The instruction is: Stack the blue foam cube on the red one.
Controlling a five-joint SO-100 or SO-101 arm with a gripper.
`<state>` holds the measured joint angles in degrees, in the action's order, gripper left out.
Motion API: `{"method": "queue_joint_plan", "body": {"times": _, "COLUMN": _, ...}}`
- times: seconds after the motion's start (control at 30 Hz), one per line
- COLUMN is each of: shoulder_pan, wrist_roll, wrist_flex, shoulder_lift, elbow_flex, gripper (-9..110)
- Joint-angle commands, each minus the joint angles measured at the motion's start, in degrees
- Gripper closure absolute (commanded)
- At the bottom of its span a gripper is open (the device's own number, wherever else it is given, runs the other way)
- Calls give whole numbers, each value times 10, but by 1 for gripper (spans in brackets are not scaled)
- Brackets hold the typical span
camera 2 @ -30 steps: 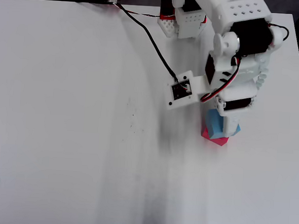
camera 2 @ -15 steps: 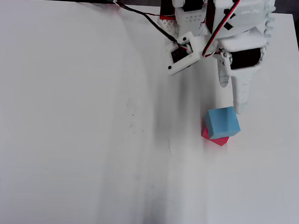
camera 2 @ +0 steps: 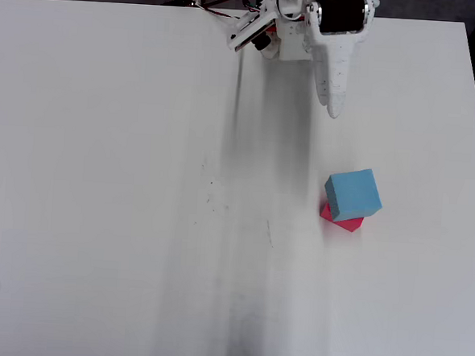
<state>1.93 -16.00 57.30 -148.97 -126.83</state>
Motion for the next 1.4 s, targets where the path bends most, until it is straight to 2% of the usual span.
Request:
{"method": "queue_joint_plan", "body": {"times": 0.0, "shoulder_pan": -5, "wrist_roll": -4, "wrist_flex": -38, "shoulder_lift": -97, "elbow_flex": -90, "gripper": 88}}
{"method": "queue_joint_plan", "body": {"times": 0.4, "shoulder_pan": 34, "wrist_roll": 2, "wrist_flex": -85, "shoulder_lift": -332, "elbow_flex": -343, "gripper": 88}}
{"method": "queue_joint_plan", "body": {"times": 1.1, "shoulder_pan": 86, "wrist_roll": 2, "wrist_flex": -201, "shoulder_lift": -333, "elbow_flex": -432, "gripper": 88}}
{"method": "queue_joint_plan", "body": {"times": 1.37, "shoulder_pan": 95, "wrist_roll": -1, "wrist_flex": -204, "shoulder_lift": -333, "elbow_flex": -433, "gripper": 86}}
